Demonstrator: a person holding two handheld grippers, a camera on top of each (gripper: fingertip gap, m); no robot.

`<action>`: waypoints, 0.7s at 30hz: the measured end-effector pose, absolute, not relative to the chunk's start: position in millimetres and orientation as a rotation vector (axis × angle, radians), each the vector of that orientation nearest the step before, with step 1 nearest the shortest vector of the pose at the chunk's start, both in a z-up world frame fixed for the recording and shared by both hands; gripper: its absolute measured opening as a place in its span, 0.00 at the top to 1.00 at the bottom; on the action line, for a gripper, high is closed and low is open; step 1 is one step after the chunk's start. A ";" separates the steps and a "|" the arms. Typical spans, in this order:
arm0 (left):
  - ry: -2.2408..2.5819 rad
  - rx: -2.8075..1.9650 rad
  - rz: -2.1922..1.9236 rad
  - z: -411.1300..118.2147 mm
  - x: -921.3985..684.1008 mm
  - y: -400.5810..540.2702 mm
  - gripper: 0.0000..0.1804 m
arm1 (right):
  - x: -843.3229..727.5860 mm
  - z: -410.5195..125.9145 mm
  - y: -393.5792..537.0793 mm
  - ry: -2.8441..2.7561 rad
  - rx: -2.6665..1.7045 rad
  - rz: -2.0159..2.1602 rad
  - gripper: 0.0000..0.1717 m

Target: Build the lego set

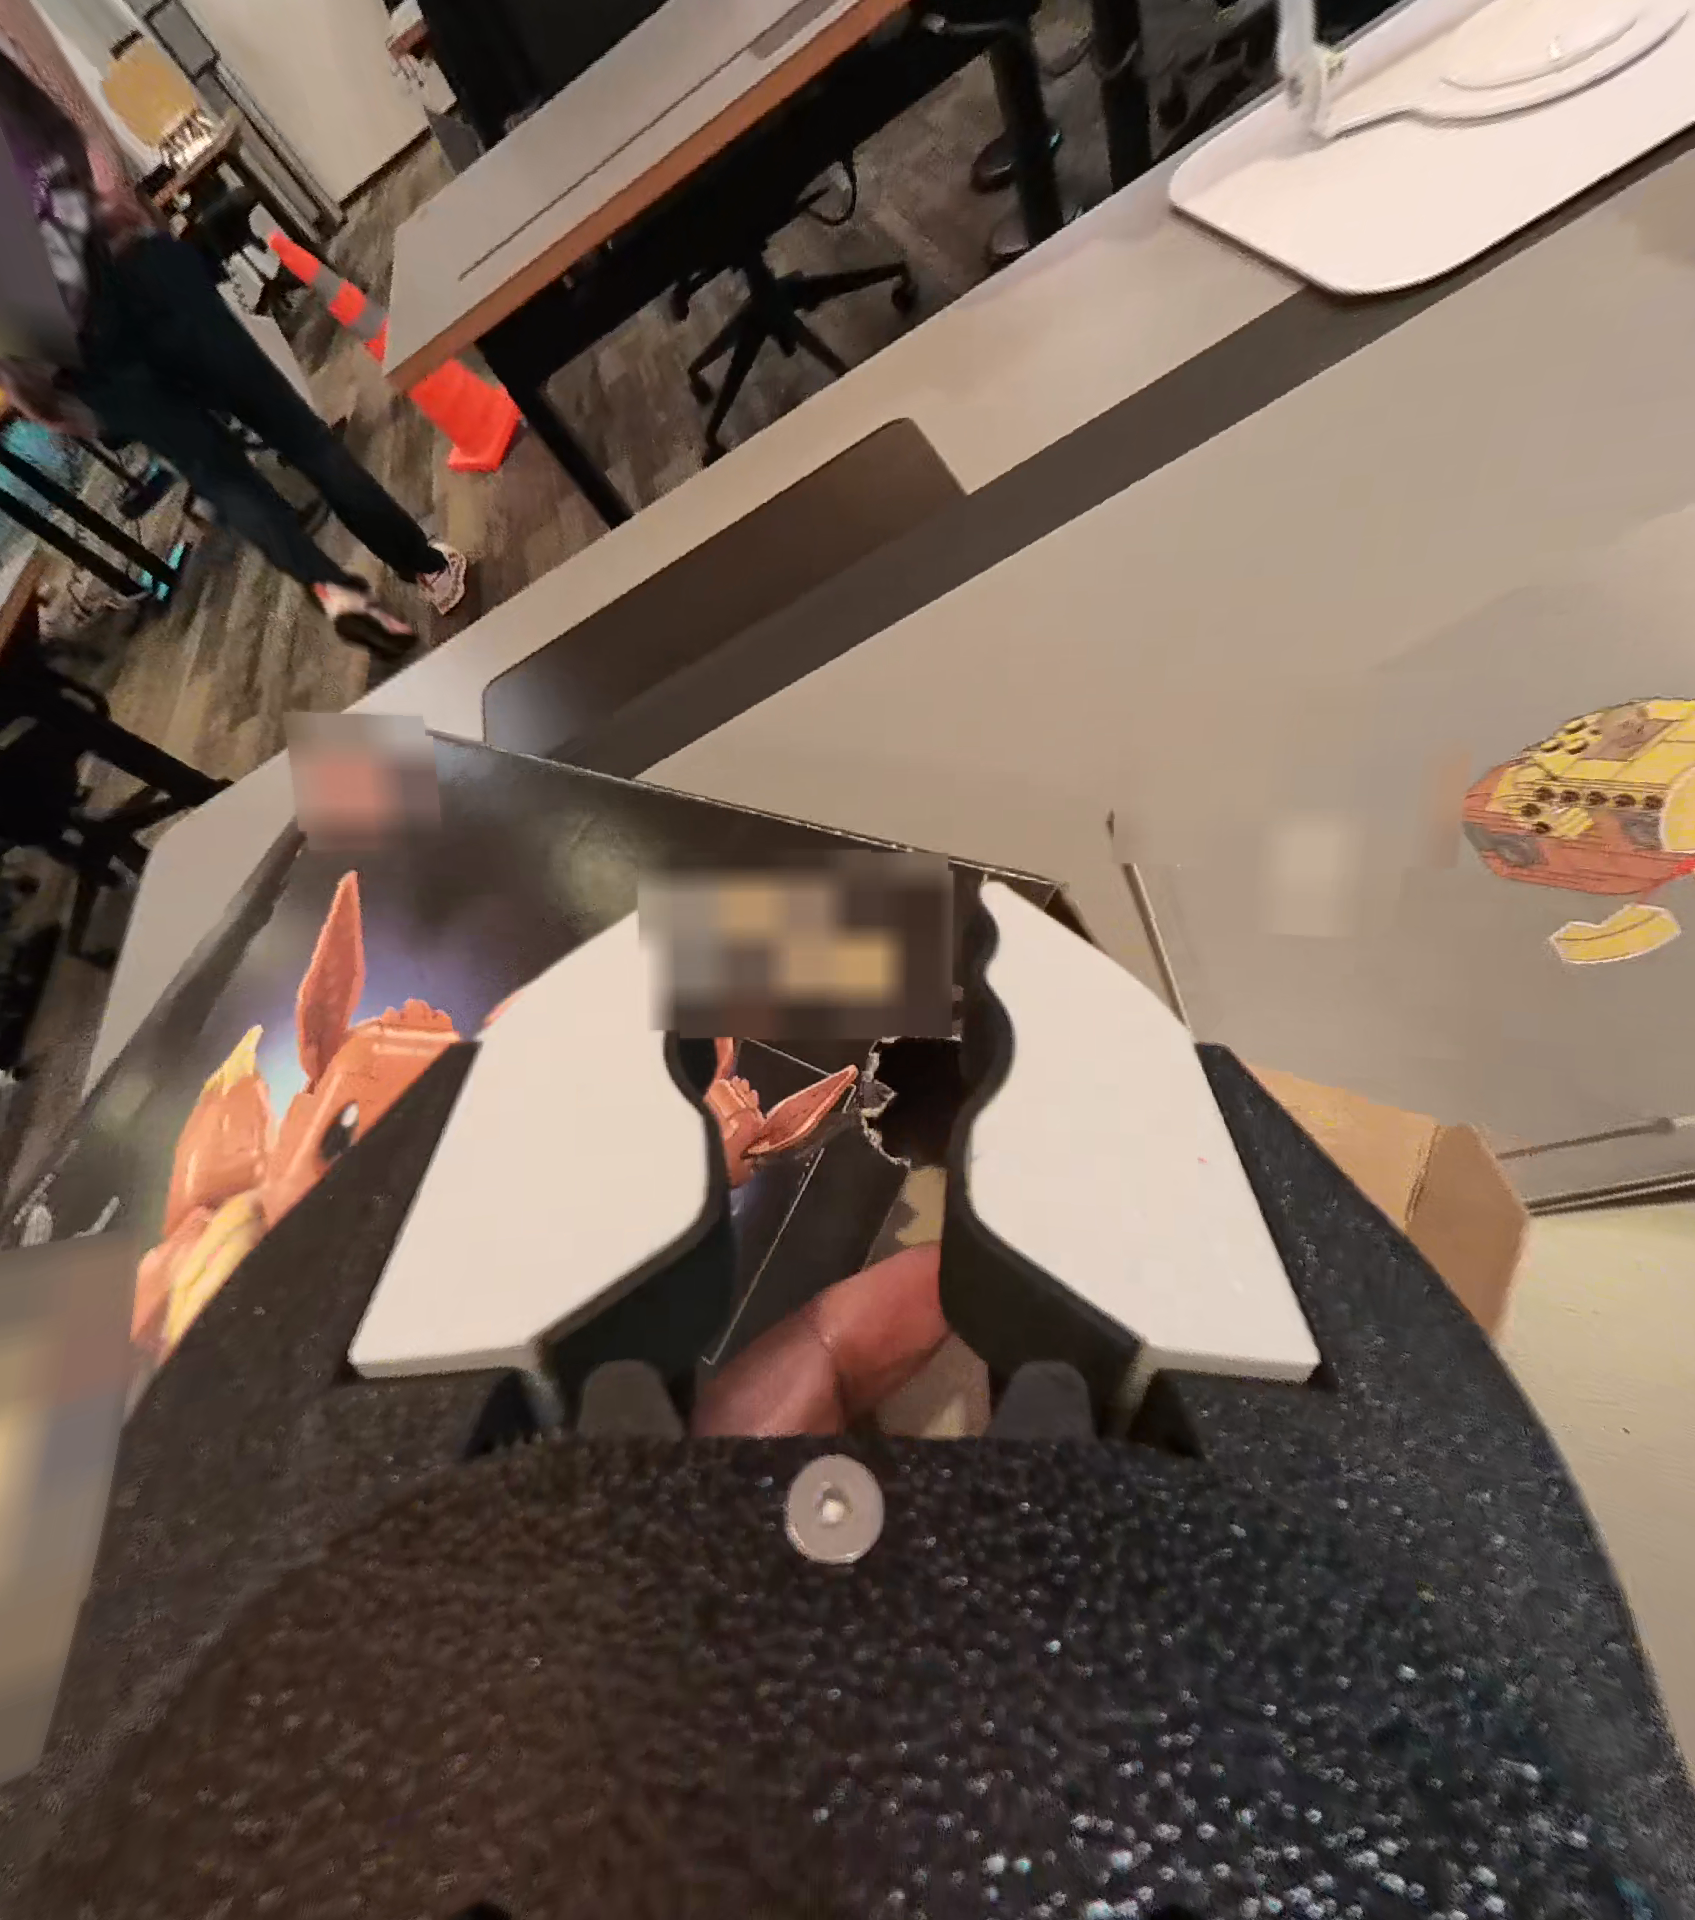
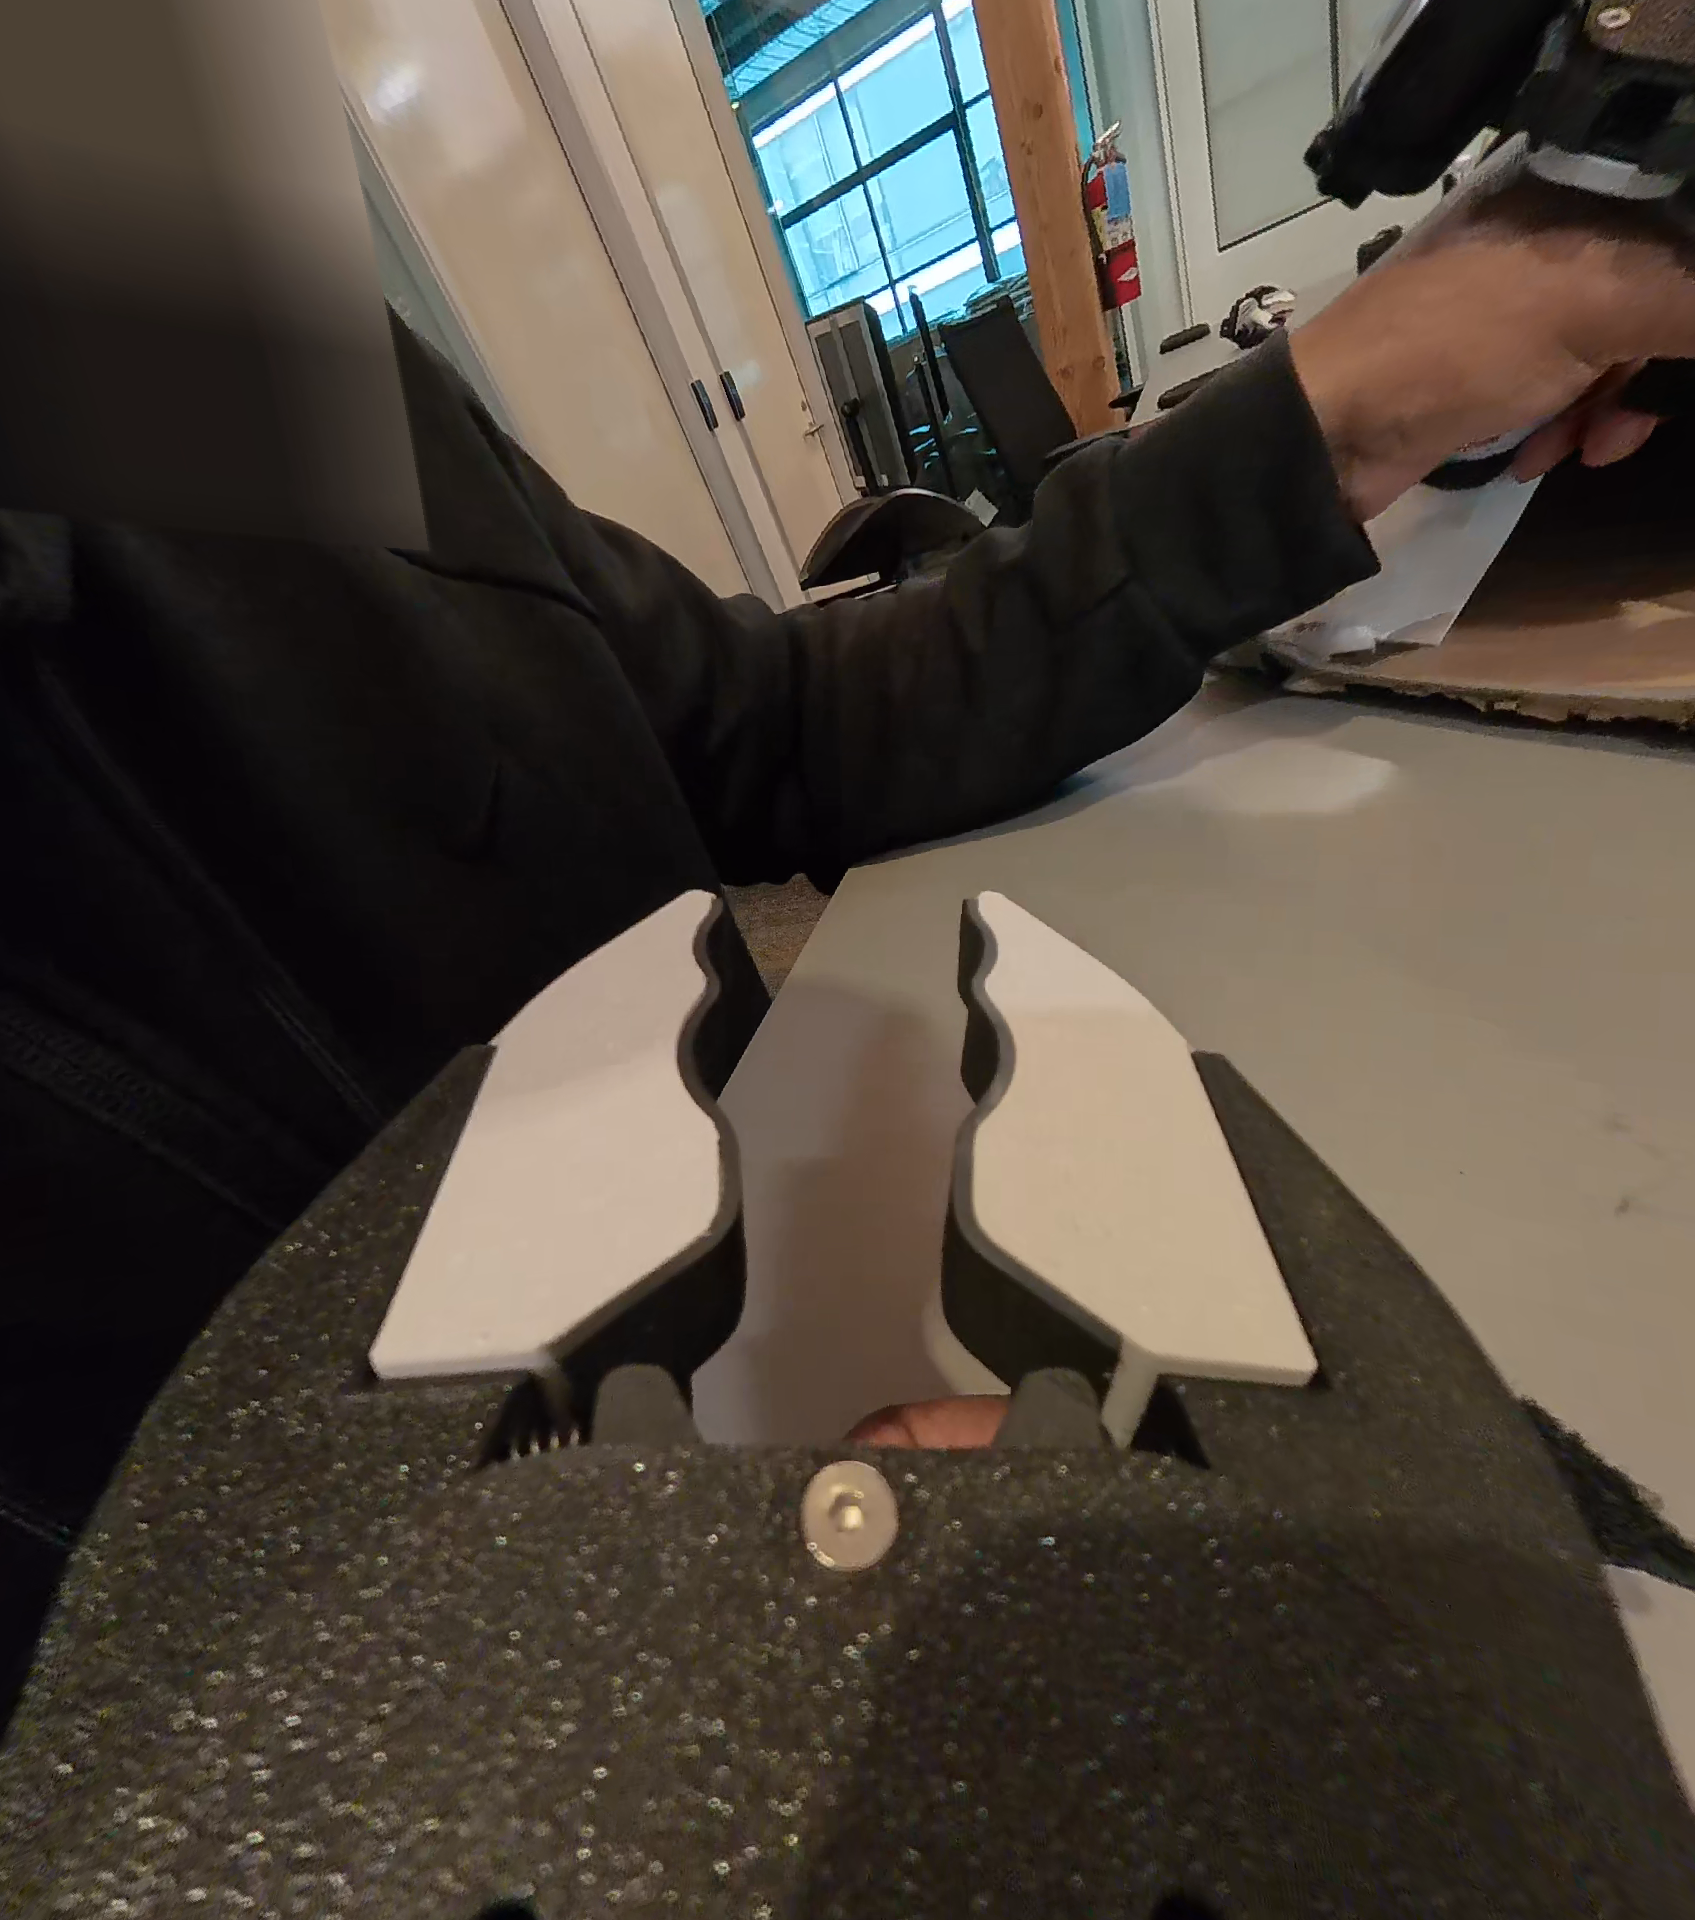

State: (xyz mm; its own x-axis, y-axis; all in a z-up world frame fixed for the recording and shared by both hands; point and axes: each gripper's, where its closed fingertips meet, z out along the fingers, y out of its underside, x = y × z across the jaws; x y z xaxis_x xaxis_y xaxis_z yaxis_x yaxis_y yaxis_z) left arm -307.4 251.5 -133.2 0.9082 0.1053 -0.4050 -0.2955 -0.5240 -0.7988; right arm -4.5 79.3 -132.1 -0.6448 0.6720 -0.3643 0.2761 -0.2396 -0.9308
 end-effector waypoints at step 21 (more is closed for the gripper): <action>1.160 -1.945 0.261 -179.2 -121.1 247.7 0.75 | -4.5 -132.9 78.5 -1.735 -1.141 1.961 0.76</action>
